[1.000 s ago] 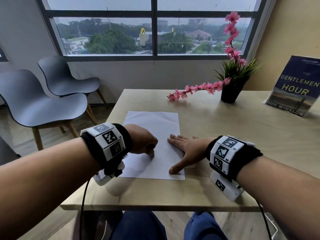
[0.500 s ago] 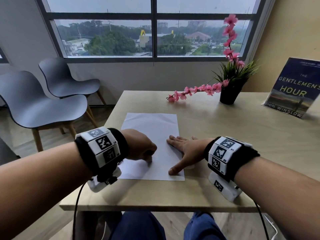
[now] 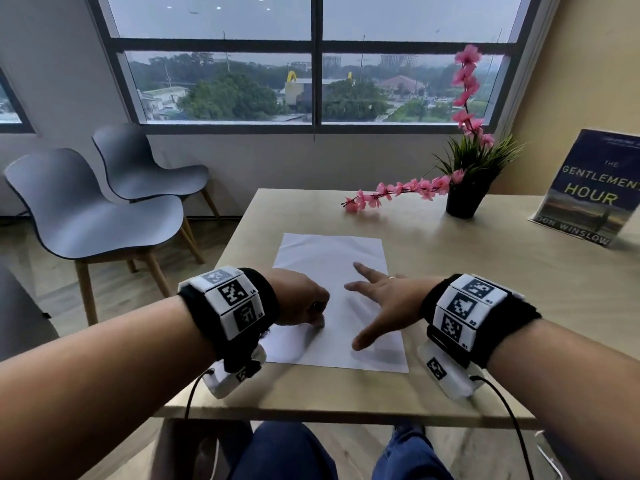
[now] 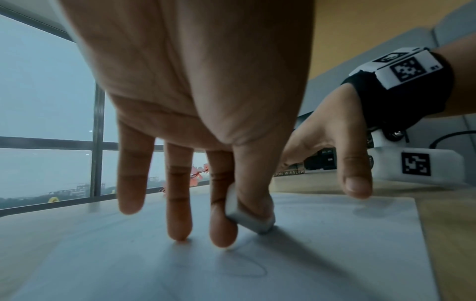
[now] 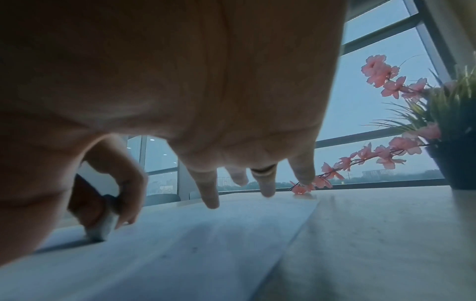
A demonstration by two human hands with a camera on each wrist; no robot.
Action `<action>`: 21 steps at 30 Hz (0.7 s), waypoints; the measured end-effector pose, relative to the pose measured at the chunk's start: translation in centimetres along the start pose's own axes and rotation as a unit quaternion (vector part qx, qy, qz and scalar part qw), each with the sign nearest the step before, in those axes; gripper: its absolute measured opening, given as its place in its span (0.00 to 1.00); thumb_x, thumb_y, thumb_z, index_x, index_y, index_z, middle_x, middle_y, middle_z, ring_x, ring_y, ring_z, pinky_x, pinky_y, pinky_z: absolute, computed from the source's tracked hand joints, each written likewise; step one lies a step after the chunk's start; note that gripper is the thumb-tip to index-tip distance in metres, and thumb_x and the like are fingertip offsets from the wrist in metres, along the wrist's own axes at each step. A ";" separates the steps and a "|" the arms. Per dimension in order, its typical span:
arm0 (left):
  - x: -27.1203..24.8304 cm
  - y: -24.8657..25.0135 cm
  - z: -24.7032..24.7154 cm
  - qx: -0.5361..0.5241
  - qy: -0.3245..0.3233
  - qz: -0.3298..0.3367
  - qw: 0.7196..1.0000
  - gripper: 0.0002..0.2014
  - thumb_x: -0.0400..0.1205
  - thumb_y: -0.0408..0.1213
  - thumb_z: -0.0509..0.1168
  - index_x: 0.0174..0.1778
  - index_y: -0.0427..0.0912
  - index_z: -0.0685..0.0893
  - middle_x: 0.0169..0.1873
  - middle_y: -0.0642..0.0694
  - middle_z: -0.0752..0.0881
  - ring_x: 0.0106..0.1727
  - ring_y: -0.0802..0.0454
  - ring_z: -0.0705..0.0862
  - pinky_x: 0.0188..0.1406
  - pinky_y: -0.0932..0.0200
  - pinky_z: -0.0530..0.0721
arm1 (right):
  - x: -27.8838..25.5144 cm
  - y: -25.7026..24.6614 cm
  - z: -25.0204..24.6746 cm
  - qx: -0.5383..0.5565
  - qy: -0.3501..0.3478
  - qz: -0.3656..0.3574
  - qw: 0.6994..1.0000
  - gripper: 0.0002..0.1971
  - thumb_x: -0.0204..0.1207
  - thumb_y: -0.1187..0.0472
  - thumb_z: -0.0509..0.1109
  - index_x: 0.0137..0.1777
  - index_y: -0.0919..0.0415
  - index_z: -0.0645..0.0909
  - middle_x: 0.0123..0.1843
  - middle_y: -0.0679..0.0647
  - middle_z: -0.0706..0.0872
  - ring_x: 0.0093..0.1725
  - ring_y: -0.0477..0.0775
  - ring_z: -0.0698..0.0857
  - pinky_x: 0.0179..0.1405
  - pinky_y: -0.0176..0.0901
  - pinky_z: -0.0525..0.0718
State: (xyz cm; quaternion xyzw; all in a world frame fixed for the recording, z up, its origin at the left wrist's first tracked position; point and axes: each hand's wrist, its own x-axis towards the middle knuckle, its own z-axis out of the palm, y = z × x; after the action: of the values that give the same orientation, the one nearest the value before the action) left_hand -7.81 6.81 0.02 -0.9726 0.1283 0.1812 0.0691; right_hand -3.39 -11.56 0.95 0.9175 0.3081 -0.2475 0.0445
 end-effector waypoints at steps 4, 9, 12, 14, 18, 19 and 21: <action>0.7 0.9 -0.7 0.017 0.012 0.011 1.000 0.14 0.83 0.55 0.60 0.56 0.51 0.80 0.53 0.50 0.85 0.54 0.46 0.83 0.52 0.53 0.80 | 1.5 -0.2 0.8 -0.030 -0.022 -0.013 0.999 0.59 0.63 0.26 0.71 0.85 0.41 0.38 0.86 0.41 0.34 0.86 0.47 0.39 0.84 0.61 0.44; 0.6 2.0 -0.2 0.059 0.018 0.054 0.997 0.12 0.84 0.53 0.57 0.57 0.51 0.77 0.53 0.49 0.85 0.53 0.45 0.83 0.46 0.54 0.75 | 2.6 0.3 1.3 -0.005 -0.037 -0.013 0.999 0.62 0.61 0.27 0.73 0.85 0.42 0.36 0.86 0.41 0.34 0.85 0.47 0.37 0.84 0.60 0.47; 0.8 1.6 -0.9 0.052 0.004 0.032 0.998 0.15 0.84 0.55 0.56 0.59 0.51 0.76 0.55 0.49 0.85 0.54 0.45 0.82 0.48 0.53 0.76 | 2.6 0.3 1.2 0.012 -0.034 -0.018 0.999 0.62 0.62 0.29 0.75 0.85 0.43 0.37 0.86 0.42 0.34 0.85 0.47 0.37 0.84 0.60 0.45; 1.4 1.2 -1.5 0.056 0.001 0.007 0.998 0.16 0.85 0.55 0.55 0.61 0.49 0.76 0.57 0.48 0.84 0.56 0.44 0.82 0.49 0.54 0.77 | 2.6 0.3 1.3 0.015 -0.034 -0.020 0.999 0.61 0.62 0.30 0.75 0.85 0.43 0.37 0.86 0.42 0.34 0.85 0.47 0.37 0.84 0.59 0.45; 1.6 2.1 -1.5 0.062 -0.017 0.016 0.998 0.16 0.86 0.52 0.55 0.65 0.48 0.75 0.58 0.45 0.83 0.55 0.44 0.81 0.45 0.55 0.74 | 2.5 0.4 1.3 0.019 -0.030 -0.022 0.999 0.61 0.62 0.30 0.75 0.85 0.43 0.37 0.86 0.42 0.34 0.85 0.47 0.37 0.84 0.59 0.45; 1.4 2.5 -1.4 0.058 -0.027 0.028 0.998 0.16 0.86 0.51 0.55 0.65 0.47 0.75 0.57 0.45 0.83 0.53 0.45 0.81 0.45 0.55 0.73 | 2.5 0.3 1.3 0.019 -0.031 -0.023 0.999 0.61 0.62 0.31 0.75 0.85 0.43 0.37 0.86 0.43 0.34 0.85 0.47 0.36 0.84 0.59 0.45; 1.1 3.0 -1.3 0.060 -0.040 0.041 0.997 0.16 0.86 0.51 0.55 0.63 0.47 0.76 0.56 0.46 0.83 0.49 0.48 0.79 0.46 0.55 0.73 | 2.6 0.3 1.2 0.021 -0.032 -0.024 0.999 0.61 0.62 0.31 0.75 0.86 0.43 0.38 0.86 0.43 0.34 0.85 0.47 0.36 0.84 0.59 0.45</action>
State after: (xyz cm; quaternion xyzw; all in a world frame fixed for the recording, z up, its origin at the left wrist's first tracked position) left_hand -7.15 3.46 0.57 -0.9526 0.1756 0.2143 0.1255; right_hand -1.92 -10.71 -1.43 0.9024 0.3229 -0.2838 0.0293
